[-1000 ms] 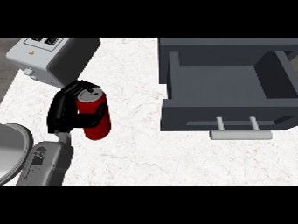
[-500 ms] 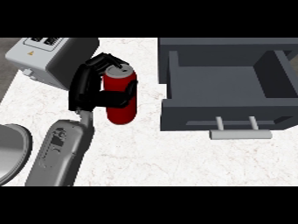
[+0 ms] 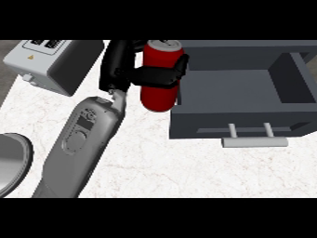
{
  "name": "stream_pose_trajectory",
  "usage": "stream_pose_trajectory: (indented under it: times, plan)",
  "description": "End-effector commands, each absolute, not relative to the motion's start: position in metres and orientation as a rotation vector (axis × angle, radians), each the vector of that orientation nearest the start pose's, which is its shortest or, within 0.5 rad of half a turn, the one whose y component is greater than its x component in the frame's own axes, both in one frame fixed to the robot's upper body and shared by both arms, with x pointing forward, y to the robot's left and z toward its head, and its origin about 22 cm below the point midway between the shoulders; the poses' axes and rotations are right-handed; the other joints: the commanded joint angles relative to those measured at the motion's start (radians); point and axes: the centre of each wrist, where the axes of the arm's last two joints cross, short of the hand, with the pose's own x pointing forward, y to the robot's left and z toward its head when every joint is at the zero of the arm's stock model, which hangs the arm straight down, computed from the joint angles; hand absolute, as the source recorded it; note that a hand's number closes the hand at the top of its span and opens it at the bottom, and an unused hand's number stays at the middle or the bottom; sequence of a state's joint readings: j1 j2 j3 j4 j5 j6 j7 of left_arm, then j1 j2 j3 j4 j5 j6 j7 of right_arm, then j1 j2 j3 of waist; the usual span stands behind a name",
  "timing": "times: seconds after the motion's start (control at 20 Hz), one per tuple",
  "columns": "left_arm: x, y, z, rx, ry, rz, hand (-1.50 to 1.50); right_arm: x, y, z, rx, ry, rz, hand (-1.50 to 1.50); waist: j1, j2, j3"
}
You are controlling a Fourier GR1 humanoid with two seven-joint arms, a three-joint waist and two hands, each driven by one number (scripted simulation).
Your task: Pick up the can, place it into the drawer and close the drawer
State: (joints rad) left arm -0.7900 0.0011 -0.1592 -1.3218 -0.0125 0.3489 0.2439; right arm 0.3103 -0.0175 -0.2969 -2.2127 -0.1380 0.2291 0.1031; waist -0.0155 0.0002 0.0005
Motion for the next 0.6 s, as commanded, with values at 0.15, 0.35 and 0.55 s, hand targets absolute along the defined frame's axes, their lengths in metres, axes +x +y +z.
stream_pose_trajectory:
  times: [0.15,0.35,0.55]
  plan:
    - [0.379,0.043,0.208,-0.045,-1.819,-0.155,1.50,0.134,-0.294,0.096,-0.188,-1.838,-0.031,-1.50,-0.006,0.001,0.000]
    - [0.383,0.016,0.231,-0.020,-1.825,-0.157,1.50,0.146,-0.295,0.108,-0.167,-1.827,-0.020,-1.50,-0.012,0.003,0.000]
    - [0.396,0.006,0.230,-0.008,-1.808,-0.187,1.50,0.141,-0.310,0.097,-0.195,-1.838,-0.024,-1.50,-0.024,0.005,0.000]
